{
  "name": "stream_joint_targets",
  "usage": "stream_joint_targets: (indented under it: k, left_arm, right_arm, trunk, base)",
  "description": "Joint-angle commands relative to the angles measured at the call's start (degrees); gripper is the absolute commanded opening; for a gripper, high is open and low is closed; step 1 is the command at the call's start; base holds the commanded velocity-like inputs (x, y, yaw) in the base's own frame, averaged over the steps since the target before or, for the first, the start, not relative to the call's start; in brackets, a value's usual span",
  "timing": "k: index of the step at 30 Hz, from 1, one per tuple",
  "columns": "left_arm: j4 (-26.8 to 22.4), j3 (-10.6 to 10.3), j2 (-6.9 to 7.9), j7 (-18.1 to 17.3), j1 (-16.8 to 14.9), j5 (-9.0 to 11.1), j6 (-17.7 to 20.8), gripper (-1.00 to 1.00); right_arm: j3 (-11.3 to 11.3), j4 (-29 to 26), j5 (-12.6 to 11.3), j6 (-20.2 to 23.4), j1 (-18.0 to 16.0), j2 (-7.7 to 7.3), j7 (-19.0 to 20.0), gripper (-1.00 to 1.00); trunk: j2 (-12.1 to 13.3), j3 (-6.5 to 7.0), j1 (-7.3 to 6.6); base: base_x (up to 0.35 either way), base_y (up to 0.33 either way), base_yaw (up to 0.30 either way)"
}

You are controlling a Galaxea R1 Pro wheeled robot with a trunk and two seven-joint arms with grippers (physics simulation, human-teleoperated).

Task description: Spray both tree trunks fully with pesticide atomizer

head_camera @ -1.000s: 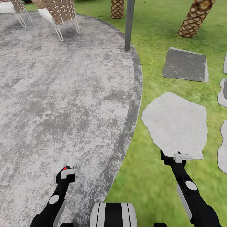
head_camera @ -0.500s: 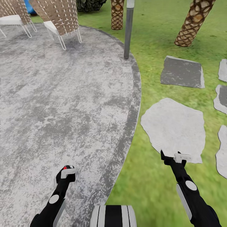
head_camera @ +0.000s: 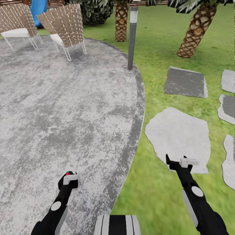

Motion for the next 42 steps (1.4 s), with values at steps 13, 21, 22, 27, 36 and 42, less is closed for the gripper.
stream_joint_targets:
  k: [13,21,22,27,36,42]
  left_arm:
    - [0.0,0.3,0.18,0.3,0.1,0.0,0.1,-1.0]
    - [0.0,0.3,0.16,0.4,0.1,0.0,0.1,-1.0]
    - [0.0,0.3,0.17,0.4,0.1,0.0,0.1,-1.0]
    - [0.0,0.3,0.18,0.4,0.1,0.0,0.1,-1.0]
    - [0.0,0.3,0.09,0.4,0.1,0.0,0.0,-1.0]
    - [-0.1,0.3,0.09,0.4,0.1,0.0,0.0,-1.0]
  right_arm:
    - [0.0,-0.1,0.0,0.0,0.0,-0.09,0.0,1.0]
    - [0.0,-0.1,0.0,0.0,0.0,-0.14,0.0,1.0]
    - [0.0,-0.1,0.0,0.0,0.0,-0.15,0.0,1.0]
    - [0.0,-0.1,0.0,0.0,0.0,-0.17,0.0,1.0]
    - [0.0,-0.1,-0.1,0.0,0.0,-0.24,0.0,1.0]
    - [0.0,-0.1,0.0,0.0,0.0,-0.26,0.0,1.0]
  trunk:
    - [0.2,3.63,-0.33]
    - [0.3,5.97,-0.54]
    - [0.3,6.26,-0.56]
    - [0.4,7.72,-0.69]
    - [0.5,10.27,-0.93]
    - [0.6,11.93,-1.08]
  base:
    - [0.0,0.0,-0.169]
    - [0.0,0.0,-0.221]
    - [0.0,0.0,-0.222]
    - [0.0,0.0,-0.222]
    - [0.0,0.0,-0.241]
    - [0.0,0.0,-0.257]
